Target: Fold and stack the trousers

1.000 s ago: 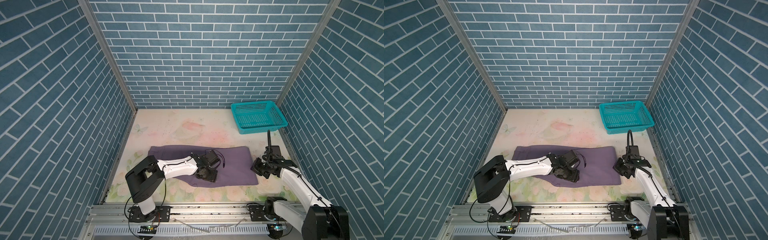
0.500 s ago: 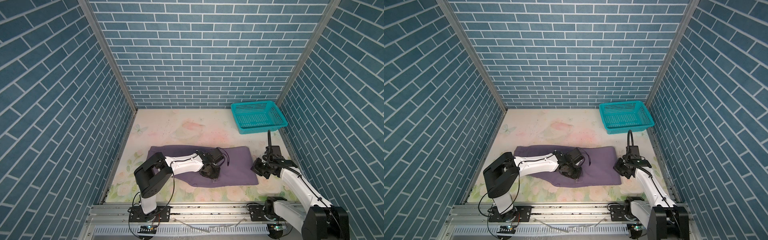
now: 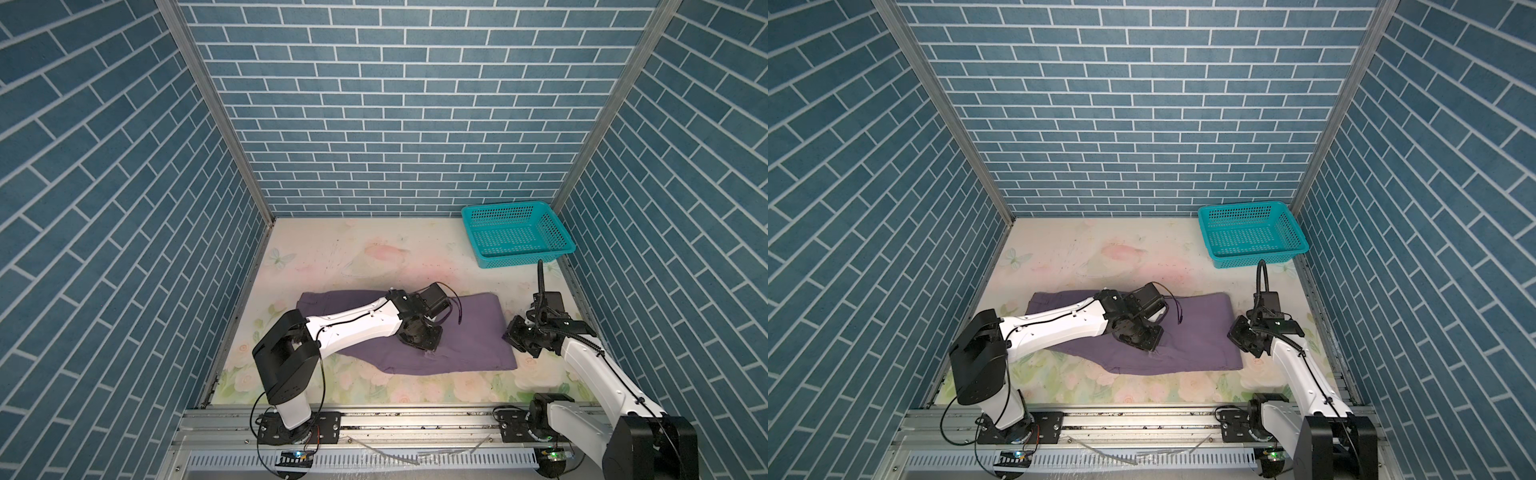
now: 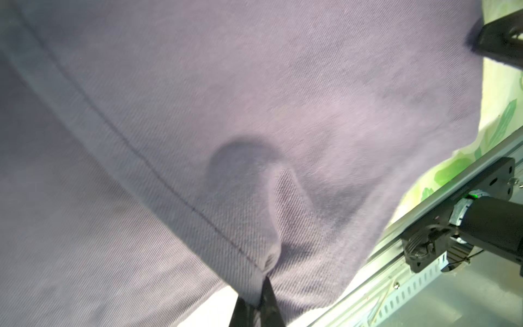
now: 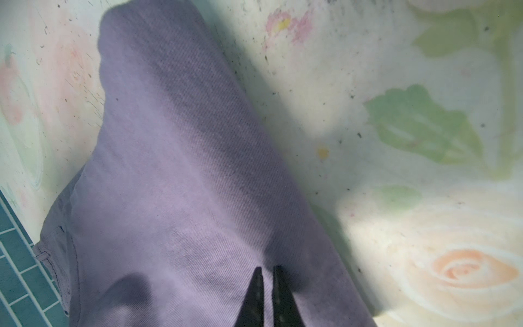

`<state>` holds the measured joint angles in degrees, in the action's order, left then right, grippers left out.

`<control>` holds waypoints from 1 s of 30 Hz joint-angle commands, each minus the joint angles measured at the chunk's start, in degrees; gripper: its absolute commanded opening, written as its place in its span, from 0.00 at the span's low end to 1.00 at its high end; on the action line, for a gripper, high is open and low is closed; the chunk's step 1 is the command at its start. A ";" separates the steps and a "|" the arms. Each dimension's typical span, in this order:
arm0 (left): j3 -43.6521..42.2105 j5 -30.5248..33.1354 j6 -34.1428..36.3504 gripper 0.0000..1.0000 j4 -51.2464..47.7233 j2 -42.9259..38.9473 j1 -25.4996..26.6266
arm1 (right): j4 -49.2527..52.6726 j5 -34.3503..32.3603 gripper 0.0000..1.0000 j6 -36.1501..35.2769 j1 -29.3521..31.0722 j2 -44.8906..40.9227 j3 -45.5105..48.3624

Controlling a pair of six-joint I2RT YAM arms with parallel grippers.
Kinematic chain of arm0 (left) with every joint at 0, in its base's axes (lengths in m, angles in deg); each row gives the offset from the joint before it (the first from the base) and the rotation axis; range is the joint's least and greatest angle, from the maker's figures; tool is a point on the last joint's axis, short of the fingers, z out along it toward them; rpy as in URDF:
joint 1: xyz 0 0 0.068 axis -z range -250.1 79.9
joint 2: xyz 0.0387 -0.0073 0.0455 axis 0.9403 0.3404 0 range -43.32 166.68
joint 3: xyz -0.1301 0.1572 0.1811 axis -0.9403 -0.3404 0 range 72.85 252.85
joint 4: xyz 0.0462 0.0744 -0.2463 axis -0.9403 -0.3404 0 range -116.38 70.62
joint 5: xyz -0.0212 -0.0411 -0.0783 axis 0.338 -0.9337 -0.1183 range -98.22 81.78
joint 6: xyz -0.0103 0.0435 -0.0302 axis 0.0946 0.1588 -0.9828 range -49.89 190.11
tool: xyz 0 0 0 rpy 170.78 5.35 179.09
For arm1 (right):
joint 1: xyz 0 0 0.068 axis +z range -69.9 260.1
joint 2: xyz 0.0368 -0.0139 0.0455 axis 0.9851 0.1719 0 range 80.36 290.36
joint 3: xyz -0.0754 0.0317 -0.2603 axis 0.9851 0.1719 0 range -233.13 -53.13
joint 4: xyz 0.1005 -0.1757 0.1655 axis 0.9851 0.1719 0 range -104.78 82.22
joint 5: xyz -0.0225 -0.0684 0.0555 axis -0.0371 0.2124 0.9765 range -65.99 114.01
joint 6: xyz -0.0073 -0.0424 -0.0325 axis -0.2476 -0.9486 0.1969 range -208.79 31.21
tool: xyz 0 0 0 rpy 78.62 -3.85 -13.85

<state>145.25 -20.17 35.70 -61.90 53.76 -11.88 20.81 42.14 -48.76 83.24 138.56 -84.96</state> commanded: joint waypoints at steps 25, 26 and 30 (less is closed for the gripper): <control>-1.79 1.21 -0.95 0.48 3.60 -0.57 -5.06 | 0.55 -1.69 0.36 -2.24 -0.17 1.57 0.73; -1.29 1.39 -1.22 0.43 5.25 0.00 -5.13 | 0.06 -1.90 0.30 -2.12 -0.21 1.87 1.24; 0.90 1.01 -2.56 0.46 9.67 4.38 -5.16 | -0.41 -4.42 0.31 -1.80 -0.30 4.71 2.92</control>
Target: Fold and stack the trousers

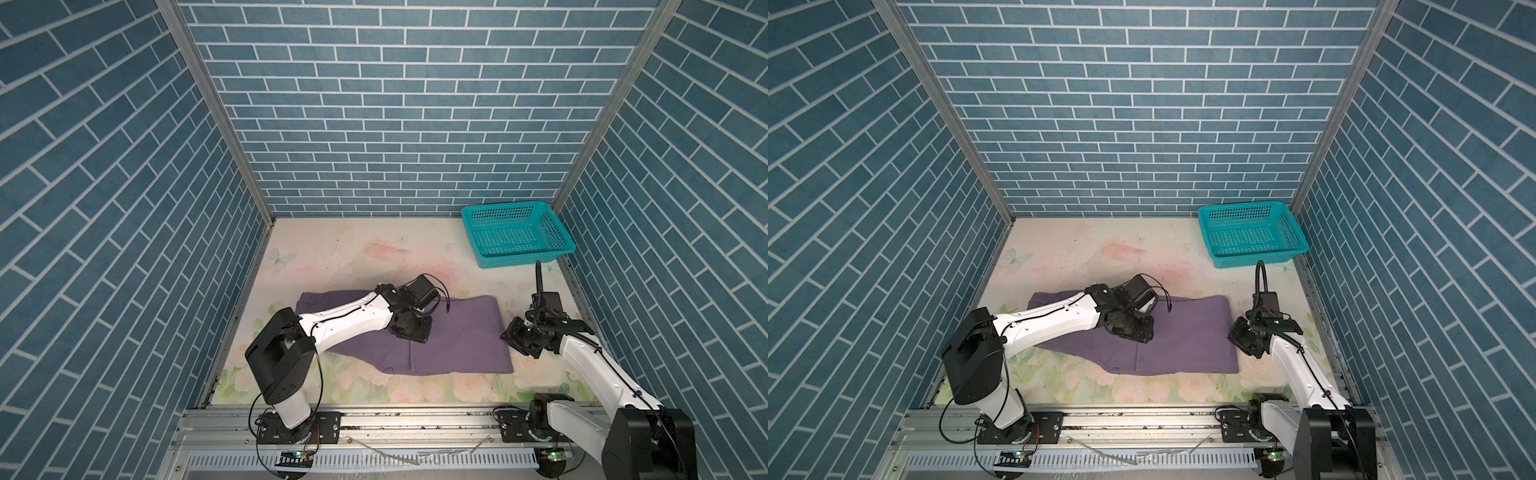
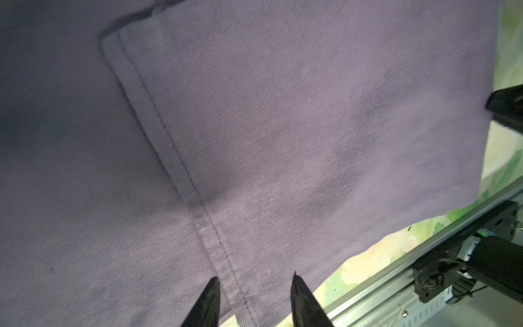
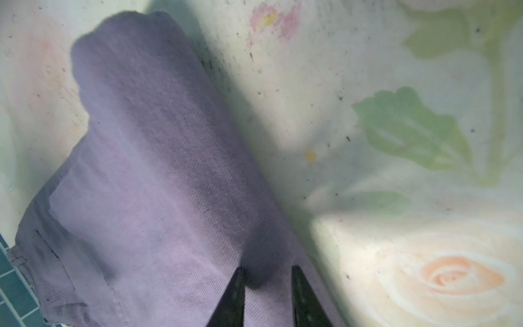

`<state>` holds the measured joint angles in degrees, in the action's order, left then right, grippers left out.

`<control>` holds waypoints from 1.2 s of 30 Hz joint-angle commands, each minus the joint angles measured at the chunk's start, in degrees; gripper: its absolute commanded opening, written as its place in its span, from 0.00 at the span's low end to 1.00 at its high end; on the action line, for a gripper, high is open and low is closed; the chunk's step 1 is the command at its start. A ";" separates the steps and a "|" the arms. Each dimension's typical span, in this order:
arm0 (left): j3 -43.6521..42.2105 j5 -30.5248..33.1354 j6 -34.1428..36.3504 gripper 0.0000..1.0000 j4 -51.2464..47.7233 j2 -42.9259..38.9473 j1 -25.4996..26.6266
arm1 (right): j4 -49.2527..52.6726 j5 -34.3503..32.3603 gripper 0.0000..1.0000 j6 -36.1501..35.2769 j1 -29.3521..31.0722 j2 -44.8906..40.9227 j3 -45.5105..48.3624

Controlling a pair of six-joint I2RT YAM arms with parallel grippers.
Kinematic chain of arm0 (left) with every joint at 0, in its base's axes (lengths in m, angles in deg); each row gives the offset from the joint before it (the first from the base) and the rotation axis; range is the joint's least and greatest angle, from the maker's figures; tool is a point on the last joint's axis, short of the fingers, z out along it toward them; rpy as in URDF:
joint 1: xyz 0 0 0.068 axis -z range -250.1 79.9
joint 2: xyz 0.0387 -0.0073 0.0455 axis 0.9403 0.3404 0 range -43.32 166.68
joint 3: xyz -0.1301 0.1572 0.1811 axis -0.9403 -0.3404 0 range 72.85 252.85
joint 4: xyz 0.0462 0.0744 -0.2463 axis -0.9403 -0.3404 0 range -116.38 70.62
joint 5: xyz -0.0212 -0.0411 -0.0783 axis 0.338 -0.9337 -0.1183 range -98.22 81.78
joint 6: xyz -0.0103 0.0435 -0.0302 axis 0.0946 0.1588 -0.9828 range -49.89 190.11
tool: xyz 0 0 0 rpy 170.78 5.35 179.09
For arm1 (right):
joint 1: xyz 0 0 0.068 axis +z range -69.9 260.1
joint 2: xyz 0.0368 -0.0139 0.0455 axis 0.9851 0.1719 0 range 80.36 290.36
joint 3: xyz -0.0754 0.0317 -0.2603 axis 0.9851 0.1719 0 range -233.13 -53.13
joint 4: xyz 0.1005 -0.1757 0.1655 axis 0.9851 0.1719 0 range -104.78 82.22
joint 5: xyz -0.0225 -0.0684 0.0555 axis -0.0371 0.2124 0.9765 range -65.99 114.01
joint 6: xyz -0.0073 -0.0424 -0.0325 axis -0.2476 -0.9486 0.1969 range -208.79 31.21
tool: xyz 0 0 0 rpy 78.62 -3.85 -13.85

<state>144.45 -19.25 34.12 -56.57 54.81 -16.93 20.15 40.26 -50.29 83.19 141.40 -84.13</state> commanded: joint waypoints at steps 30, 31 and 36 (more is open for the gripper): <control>10.46 0.20 0.92 0.23 3.33 12.62 -4.72 | -4.68 5.98 0.00 -3.35 -3.91 11.19 -12.60; 10.06 -0.18 0.55 0.22 4.21 13.11 -4.74 | -5.87 6.56 0.00 -3.22 -3.88 12.61 -12.38; 8.37 -0.10 -0.46 0.19 6.78 15.52 -5.14 | -11.27 9.85 0.00 -3.63 -3.88 18.43 -11.10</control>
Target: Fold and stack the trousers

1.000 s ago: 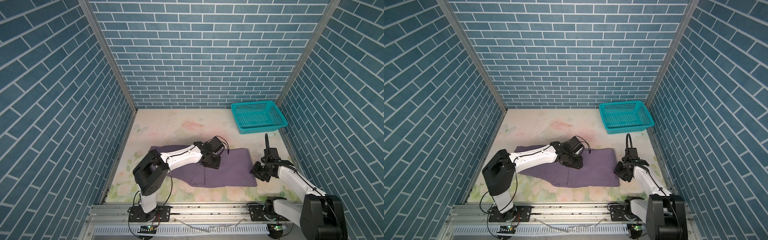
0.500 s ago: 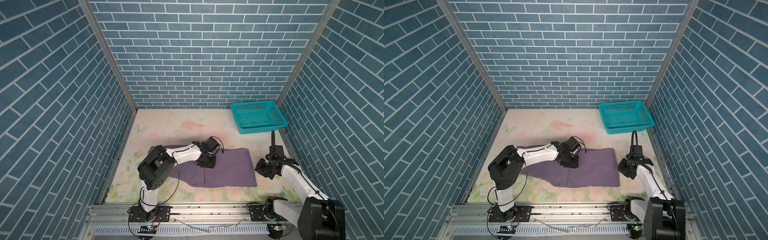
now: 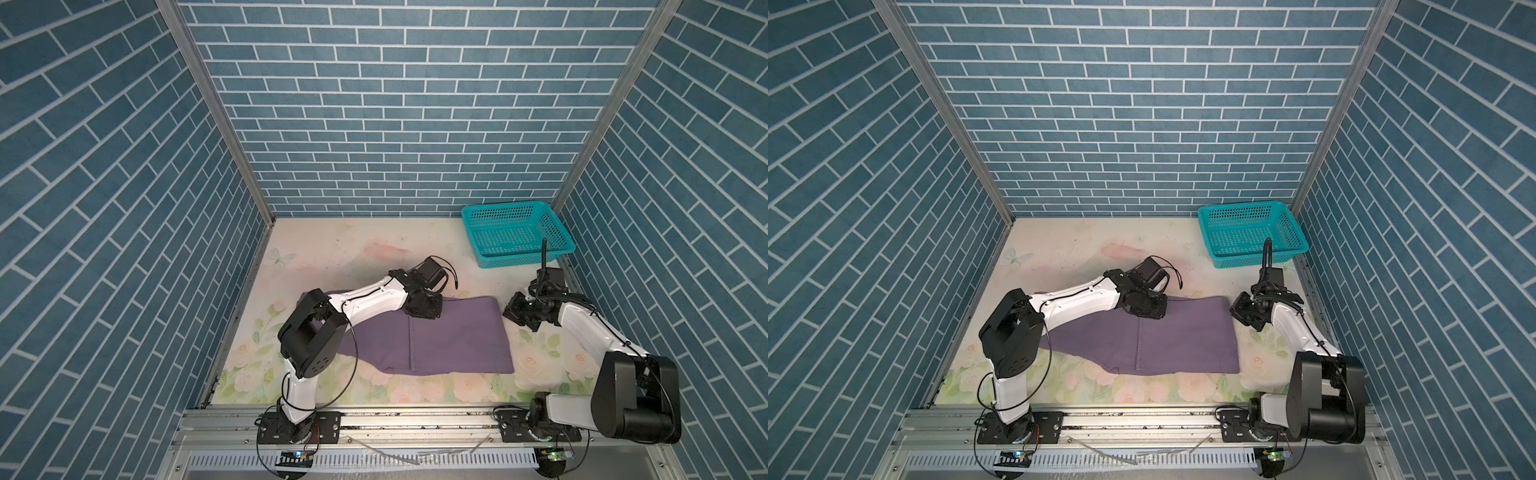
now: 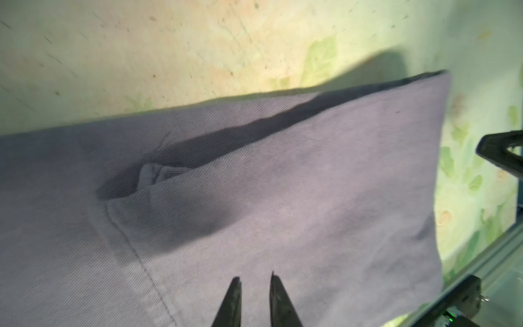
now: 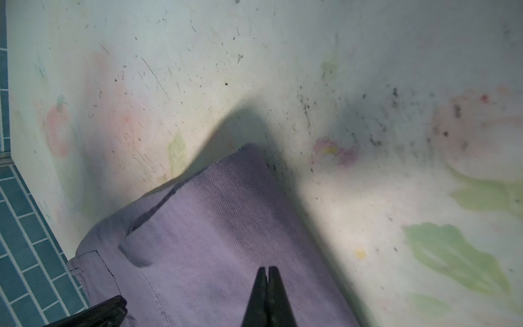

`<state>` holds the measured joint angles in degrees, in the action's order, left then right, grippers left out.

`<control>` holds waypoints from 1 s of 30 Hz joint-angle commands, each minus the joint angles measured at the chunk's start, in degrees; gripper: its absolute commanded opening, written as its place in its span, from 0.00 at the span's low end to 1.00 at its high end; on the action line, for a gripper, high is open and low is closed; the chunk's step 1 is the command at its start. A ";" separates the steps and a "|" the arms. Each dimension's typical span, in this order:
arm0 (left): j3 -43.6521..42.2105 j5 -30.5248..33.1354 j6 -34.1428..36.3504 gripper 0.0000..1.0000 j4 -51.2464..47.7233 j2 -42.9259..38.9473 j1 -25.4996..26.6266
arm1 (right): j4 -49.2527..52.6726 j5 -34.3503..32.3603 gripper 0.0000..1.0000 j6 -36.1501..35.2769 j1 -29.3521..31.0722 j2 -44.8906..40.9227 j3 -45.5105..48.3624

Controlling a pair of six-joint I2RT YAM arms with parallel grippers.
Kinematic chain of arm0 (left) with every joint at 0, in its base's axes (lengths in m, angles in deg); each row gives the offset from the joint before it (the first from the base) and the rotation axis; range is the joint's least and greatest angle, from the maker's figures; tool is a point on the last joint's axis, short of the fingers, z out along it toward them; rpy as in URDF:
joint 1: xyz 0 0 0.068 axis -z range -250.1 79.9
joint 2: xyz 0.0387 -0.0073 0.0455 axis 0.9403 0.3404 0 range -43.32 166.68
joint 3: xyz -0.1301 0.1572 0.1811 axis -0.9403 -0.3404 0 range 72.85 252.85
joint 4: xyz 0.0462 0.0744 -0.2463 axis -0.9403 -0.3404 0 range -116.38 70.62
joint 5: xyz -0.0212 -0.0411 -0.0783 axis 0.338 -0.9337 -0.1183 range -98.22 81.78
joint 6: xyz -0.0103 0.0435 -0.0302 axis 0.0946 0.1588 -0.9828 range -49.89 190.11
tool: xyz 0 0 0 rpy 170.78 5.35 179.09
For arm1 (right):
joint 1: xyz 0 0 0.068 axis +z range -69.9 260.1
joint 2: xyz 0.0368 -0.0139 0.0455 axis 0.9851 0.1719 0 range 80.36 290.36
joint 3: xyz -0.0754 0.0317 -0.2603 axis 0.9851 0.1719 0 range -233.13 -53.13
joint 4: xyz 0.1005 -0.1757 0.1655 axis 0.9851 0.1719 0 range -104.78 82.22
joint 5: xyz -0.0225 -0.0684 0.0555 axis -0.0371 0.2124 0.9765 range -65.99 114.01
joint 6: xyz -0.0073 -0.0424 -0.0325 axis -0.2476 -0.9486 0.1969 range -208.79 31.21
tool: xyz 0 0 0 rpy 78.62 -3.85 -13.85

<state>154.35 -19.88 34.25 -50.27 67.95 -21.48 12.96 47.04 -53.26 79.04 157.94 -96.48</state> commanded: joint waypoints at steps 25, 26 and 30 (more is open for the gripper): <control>-1.26 0.12 0.33 0.18 -0.49 5.08 -4.32 | -4.20 -1.58 0.00 -1.51 -1.81 1.53 -1.61; -0.40 0.31 0.68 0.18 -1.10 4.48 -4.32 | -3.40 -1.41 0.00 -1.51 -1.45 0.32 -2.32; 2.42 1.46 1.38 0.18 -3.03 2.68 -4.32 | -2.41 0.44 0.00 -1.00 0.36 0.10 -4.50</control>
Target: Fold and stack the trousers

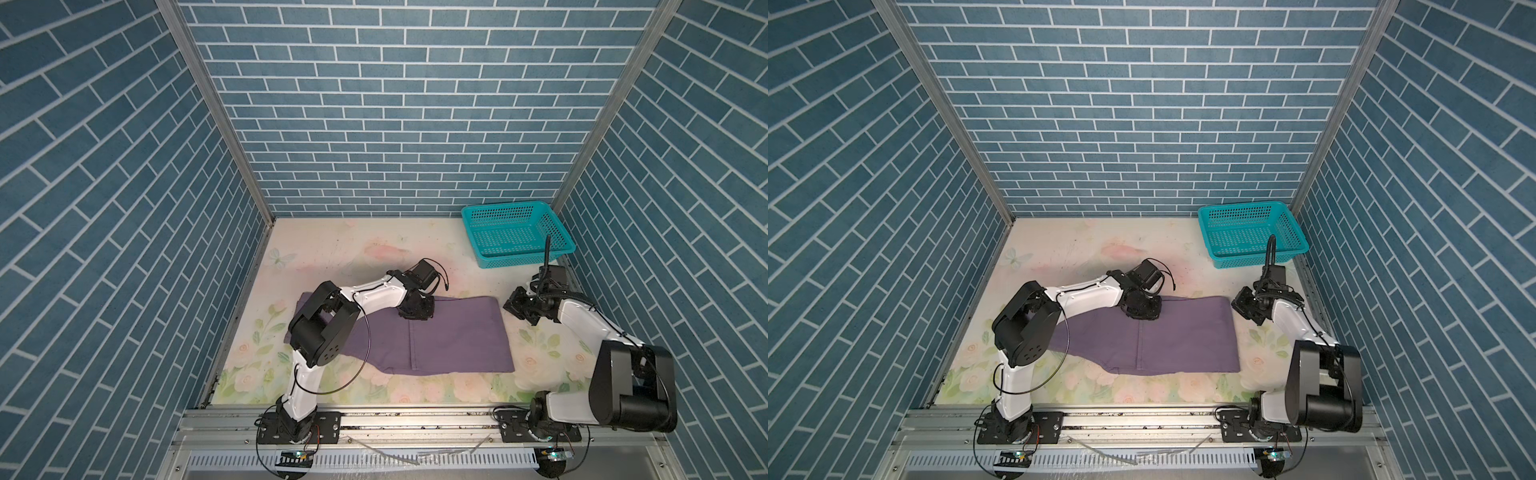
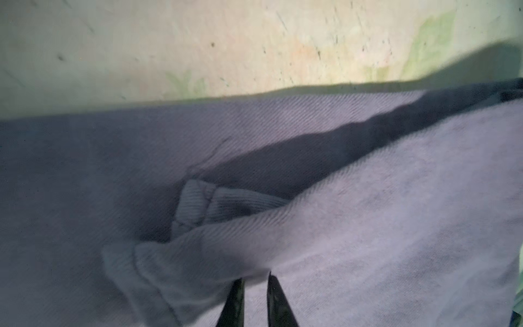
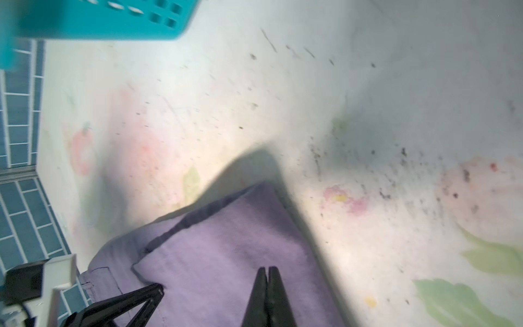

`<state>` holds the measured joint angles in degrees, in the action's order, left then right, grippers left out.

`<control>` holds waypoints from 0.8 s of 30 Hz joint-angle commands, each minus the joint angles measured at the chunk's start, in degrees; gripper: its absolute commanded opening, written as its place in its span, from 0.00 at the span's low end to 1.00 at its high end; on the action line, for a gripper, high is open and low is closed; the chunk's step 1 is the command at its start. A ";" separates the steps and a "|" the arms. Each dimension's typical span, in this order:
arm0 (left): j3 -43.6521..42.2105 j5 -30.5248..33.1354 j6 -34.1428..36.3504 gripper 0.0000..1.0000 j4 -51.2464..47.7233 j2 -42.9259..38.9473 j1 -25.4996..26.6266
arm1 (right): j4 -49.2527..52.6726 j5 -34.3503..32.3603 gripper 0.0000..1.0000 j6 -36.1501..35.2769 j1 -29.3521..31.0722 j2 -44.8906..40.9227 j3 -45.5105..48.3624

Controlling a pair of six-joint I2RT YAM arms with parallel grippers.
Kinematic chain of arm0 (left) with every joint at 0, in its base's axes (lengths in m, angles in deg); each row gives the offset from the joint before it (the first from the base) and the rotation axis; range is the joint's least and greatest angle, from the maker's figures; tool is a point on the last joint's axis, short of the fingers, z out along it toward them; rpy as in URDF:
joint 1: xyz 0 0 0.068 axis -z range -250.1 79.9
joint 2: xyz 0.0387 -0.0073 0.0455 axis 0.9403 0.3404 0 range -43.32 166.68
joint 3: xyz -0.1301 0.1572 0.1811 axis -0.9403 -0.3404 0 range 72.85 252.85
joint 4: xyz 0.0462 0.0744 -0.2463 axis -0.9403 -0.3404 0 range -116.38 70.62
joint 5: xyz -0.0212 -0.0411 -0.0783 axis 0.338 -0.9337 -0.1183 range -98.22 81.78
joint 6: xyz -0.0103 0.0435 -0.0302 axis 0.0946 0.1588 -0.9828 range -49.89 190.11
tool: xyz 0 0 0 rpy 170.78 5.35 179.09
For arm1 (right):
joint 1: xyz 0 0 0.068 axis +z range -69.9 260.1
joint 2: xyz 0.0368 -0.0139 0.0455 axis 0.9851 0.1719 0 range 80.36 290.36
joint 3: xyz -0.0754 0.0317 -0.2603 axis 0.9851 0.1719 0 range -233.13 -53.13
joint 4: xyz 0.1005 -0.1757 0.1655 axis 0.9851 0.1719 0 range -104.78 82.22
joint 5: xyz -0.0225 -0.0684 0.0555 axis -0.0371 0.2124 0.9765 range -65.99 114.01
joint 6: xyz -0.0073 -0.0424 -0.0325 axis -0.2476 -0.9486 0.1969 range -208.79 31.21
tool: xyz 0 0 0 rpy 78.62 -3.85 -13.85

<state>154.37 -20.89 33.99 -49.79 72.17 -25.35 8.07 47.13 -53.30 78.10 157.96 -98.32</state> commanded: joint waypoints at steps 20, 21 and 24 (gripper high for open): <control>-0.32 3.84 0.84 0.17 -1.85 1.41 -0.89 | -8.82 1.27 0.00 1.43 6.83 21.54 -4.81; -0.32 3.81 0.83 0.17 -1.84 1.32 -0.89 | -8.81 1.47 0.00 1.30 6.79 21.20 -4.99; 0.25 3.78 1.28 0.17 -2.39 0.75 -0.94 | -6.97 0.98 0.00 0.39 6.81 17.27 -5.38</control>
<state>154.61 -18.11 34.78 -51.32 72.73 -25.89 0.55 50.52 -52.67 85.07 176.87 -102.82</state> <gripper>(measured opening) 0.172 0.041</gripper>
